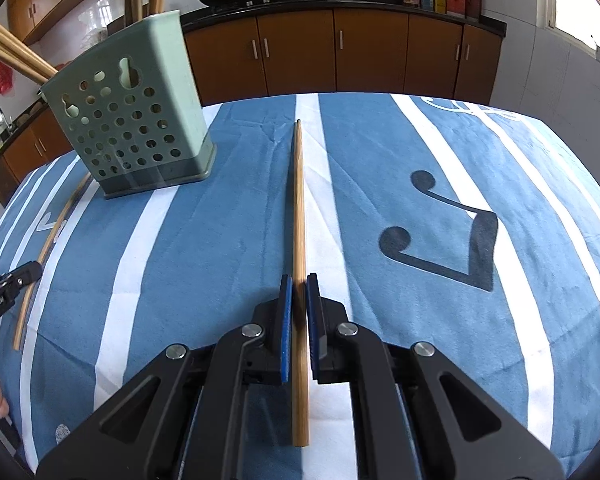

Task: Organize utensils
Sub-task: 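Close the left tool on the last loose chopstick while the right tool holds its own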

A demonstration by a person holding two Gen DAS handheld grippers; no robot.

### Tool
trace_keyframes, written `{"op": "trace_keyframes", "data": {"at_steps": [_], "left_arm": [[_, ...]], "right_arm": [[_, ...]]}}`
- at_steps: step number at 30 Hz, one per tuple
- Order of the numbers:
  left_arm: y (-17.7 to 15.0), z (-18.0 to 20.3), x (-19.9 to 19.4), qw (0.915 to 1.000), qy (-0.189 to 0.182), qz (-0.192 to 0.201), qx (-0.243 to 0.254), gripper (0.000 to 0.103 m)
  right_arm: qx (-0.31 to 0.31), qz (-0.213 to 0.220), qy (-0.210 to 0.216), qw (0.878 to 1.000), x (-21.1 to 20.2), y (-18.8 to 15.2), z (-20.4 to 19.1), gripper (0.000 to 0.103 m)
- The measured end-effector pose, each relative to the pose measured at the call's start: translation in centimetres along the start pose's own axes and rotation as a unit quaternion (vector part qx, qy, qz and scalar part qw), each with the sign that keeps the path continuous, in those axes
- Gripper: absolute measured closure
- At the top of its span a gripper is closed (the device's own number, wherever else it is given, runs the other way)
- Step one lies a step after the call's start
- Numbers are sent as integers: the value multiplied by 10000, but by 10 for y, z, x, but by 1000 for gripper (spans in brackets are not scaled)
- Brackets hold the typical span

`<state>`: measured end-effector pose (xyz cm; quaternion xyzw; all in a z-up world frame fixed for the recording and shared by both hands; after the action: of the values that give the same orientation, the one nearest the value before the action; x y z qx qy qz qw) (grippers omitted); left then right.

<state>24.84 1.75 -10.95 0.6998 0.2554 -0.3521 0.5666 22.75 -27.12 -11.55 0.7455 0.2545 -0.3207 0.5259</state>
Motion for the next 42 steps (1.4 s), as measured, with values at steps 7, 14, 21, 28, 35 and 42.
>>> {"op": "trace_keyframes", "data": {"at_steps": [7,14,21,28,35,42], "left_arm": [[10,-6,9,9999,114,69,47,93],[11,-5,10,9999,33,84,51,83],[10,-1,9,9999,62,73,104,80],[10,-4,9,9999,0,92,43,79],[9,-5,10,9999,-47,106,7,79],[10,-6,10,9999,-74,113,-21,79]], "right_arm": [[-155,19,-31,9999,7,3,-11,95],[-120,18,2,9999,6,2,-9,95],[-68,24,-19,10000,6,2,-8,94],[-67,21,-14,10000,7,3,-8,94],[-63,21,-12,10000,6,3,-8,94],[-62,21,-13,10000,6,3,-8,93]]}}
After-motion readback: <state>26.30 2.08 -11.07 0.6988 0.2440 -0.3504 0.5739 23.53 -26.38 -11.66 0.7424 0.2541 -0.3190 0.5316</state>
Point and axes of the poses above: each gripper's, at about its wrist camera, not at the fingertips, and x roughly the way its jaws point, z to its right, y to its top, the point moved 2 cm from there along x, roughly the way its jaws point, and after that the axes turned 13 degrees about x, right-handed, at the moved point
